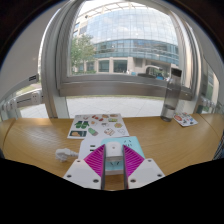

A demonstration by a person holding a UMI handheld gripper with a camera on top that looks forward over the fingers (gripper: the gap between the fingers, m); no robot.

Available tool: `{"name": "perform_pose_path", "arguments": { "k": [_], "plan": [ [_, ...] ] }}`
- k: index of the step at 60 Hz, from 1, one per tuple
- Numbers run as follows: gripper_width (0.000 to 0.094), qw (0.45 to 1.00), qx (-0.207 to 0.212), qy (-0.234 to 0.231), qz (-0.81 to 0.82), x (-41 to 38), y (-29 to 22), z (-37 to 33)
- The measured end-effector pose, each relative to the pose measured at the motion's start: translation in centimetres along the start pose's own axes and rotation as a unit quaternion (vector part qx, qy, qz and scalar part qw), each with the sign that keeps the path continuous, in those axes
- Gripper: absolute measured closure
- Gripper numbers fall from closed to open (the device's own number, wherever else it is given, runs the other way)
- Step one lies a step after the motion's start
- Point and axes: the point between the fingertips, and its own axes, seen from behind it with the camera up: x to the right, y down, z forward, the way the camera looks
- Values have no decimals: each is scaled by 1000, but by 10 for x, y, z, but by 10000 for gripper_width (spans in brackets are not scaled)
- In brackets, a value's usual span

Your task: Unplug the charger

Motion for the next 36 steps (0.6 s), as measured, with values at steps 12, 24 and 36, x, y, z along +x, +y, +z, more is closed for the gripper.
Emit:
{"name": "perform_pose_path", "arguments": {
  "k": [12, 24, 36],
  "plan": [
    [781, 999, -29, -13, 16, 27, 29, -68],
    [781, 977, 213, 12, 18, 190, -207, -225],
    [780, 991, 110, -25, 76, 286, -114, -200]
  ]
}}
